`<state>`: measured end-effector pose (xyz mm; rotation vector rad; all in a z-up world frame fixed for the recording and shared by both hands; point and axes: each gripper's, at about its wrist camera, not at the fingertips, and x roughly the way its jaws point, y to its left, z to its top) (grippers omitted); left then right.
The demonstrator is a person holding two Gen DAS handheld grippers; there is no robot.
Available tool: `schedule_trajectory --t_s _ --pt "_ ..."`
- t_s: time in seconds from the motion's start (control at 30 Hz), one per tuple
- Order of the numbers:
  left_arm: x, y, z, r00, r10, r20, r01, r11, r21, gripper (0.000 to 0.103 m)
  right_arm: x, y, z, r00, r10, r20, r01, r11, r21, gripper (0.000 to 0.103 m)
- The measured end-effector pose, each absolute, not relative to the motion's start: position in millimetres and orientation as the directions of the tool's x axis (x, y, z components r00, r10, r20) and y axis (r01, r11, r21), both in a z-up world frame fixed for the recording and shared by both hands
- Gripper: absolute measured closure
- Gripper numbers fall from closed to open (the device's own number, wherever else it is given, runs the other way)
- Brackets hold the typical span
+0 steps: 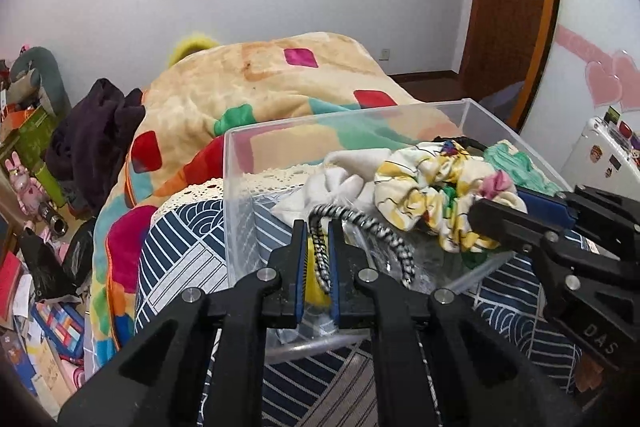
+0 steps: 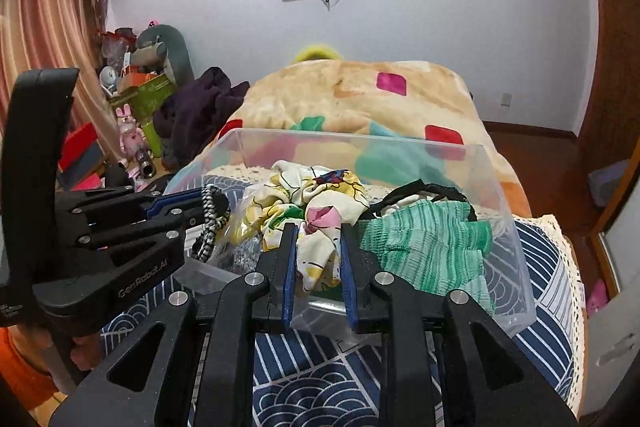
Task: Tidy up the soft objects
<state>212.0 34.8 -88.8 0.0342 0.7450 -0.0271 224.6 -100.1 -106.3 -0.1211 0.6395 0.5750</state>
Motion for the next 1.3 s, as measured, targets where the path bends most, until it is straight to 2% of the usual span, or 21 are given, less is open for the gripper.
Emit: schedule_trajectory --t_s 0.07,0.2,0.27,0.53,0.83,0.87,0.97,1.0,1.07,1.17,1.23,1.3 --pt "206.4 31.0 -85.7 0.741 -0.014 -0.672 0.049 0.998 0.033 0.091 226.3 -99.6 -104.8 0.651 0.468 -0.598 -0.540 0.839 0.068 0.082" --pt "193.6 28.4 -77.1 0.760 -0.020 -0.649 0.059 0.998 0.038 0.080 223.4 -105.1 -100.9 0.655 0.466 -0.595 -0.537 0.841 0.068 0.070" --pt "186.9 29.9 -72.5 0.768 -0.033 -0.640 0.062 0.998 0.024 0.077 220.7 -108.9 -98.6 0.674 0.458 -0.580 -0.527 0.848 0.057 0.068" --pt "152.4 34.8 -36.2 0.829 -0.076 -0.554 0.067 0.997 -0.037 0.077 201.7 -122.5 -72.8 0.714 0.471 -0.517 -0.528 0.848 0.044 0.068" --pt "103.0 30.5 14.2 0.908 -0.108 -0.404 0.091 0.994 -0.063 0.076 160.1 -141.2 -24.5 0.793 0.489 -0.363 -0.524 0.852 0.004 0.068" --pt "96.2 29.1 19.3 0.917 -0.107 -0.385 0.090 0.994 -0.061 0.070 153.6 -144.2 -18.0 0.801 0.493 -0.340 -0.523 0.852 0.002 0.066" --pt "79.8 26.7 30.3 0.935 -0.107 -0.340 0.093 0.994 -0.057 0.048 141.9 -147.4 -6.7 0.817 0.497 -0.292 -0.520 0.854 -0.003 0.050" --pt "75.8 25.7 32.6 0.938 -0.106 -0.329 0.093 0.994 -0.055 0.044 136.4 -149.6 -2.1 0.827 0.493 -0.270 -0.514 0.858 -0.007 0.046" --pt "67.2 24.9 37.9 0.944 -0.109 -0.310 0.096 0.994 -0.058 0.030 131.3 -150.4 2.1 0.834 0.493 -0.247 -0.510 0.860 -0.008 0.039" --pt "56.8 24.7 43.3 0.951 -0.116 -0.288 0.102 0.993 -0.063 0.018 123.9 -153.5 6.9 0.846 0.488 -0.214 -0.499 0.867 0.003 0.023" --pt "51.1 24.1 45.5 0.956 -0.103 -0.273 0.091 0.994 -0.057 0.011 121.6 -154.9 7.7 0.849 0.488 -0.203 -0.497 0.868 0.008 0.020" --pt "44.5 23.4 47.8 0.961 -0.096 -0.258 0.085 0.995 -0.054 0.007 119.6 -155.6 8.2 0.848 0.490 -0.201 -0.498 0.867 0.010 0.019"
